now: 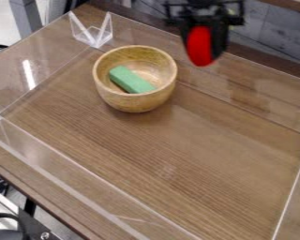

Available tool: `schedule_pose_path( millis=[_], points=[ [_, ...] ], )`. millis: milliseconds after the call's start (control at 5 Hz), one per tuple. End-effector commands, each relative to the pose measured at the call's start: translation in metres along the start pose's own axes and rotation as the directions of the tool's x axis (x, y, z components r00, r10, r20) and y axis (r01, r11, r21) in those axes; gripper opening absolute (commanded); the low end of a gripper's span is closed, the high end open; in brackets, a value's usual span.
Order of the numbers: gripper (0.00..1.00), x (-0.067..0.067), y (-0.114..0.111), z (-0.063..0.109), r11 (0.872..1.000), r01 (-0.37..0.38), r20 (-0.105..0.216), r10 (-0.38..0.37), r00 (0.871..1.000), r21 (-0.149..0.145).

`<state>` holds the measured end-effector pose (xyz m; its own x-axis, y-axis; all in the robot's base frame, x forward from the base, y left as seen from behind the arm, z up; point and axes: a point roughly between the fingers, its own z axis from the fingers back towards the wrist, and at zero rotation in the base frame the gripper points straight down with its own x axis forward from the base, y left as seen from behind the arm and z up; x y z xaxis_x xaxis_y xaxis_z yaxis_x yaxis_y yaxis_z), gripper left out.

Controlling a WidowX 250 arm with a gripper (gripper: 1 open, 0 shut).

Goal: Move the red fruit to the right

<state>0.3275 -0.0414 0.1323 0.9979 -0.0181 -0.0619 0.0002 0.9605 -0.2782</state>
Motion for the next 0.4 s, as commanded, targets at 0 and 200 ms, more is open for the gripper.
schedule_pose_path(
  millis=[0,200],
  points=[
    [0.0,-0.0052,-0.0241,0.0123,0.998,0.065,0.052,-0.065,0.996,0.012],
    [0.0,-0.0137,-0.02,0.0024,0.991,0.129,0.027,-0.13,0.991,0.02]
  ],
)
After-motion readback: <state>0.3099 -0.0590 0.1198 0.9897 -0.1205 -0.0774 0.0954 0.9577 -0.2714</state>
